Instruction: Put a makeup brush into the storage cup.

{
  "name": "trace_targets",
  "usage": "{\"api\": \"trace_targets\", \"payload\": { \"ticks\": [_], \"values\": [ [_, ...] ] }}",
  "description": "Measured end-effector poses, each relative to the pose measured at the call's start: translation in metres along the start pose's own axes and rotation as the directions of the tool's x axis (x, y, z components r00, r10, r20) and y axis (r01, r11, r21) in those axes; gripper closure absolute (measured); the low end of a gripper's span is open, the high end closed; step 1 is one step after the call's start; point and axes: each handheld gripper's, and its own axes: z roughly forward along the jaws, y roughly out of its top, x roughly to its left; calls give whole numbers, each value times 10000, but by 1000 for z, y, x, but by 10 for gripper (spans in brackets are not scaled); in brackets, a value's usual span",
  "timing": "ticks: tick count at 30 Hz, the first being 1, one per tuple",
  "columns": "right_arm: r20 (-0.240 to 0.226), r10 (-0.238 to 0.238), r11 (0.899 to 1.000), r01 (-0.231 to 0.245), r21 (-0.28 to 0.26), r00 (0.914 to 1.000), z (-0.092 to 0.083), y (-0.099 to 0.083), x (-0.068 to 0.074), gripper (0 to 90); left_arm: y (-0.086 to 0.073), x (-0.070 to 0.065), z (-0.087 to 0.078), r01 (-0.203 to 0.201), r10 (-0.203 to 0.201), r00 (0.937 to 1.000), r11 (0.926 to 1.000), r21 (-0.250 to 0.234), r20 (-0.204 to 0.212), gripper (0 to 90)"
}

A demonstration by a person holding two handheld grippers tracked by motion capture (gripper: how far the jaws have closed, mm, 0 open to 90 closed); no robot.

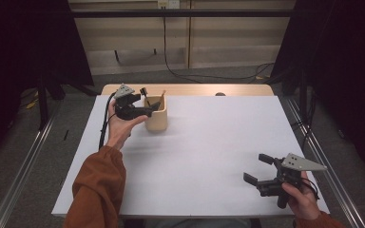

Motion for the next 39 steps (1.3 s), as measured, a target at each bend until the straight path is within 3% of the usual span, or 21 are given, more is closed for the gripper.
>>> {"api": "trace_targets", "payload": {
  "ticks": [8,11,15,18,22,25,31,36,38,39],
  "values": [
    [97,124,9999,-124,-6,9999,-2,-1,-2,3,2,0,-5,252,-251,9997,9996,-100,60,30],
    [117,130,9999,-129,-59,9998,-2,-2,-2,3,3,-2,-5,42,-39,9998,9999,-137,203,23],
    [76,112,9999,-111,-83,9999,-3,-1,-1,3,5,-3,-8,385,-376,9988,9989,-262,319,16],
    [113,107,9999,-107,-54,9999,-3,-2,-2,3,6,-4,-13,325,-318,9990,9992,-211,327,15],
    [198,92,9999,-91,-43,9998,-4,-2,-2,4,3,-6,-19,531,-520,9982,9979,-370,303,14],
    [225,113,9999,-112,-55,9997,-3,-2,-2,4,3,-11,-23,264,-260,9996,9991,-330,122,18],
    [246,124,9999,-122,-84,9996,-4,-1,-1,4,5,-16,-37,-150,155,9995,9997,-169,284,18],
    [231,66,9999,-63,-147,9997,-4,-1,0,5,-2,-23,-47,-118,130,9993,9993,-355,339,18],
    [296,148,9998,-145,-116,9995,-5,-1,-1,6,-5,-26,-51,-212,211,9998,9991,-355,-17,19],
    [303,163,9998,-159,-124,9994,-4,-1,-1,6,-7,-27,-54,-164,164,9999,9993,-341,6,19]
  ]
}}
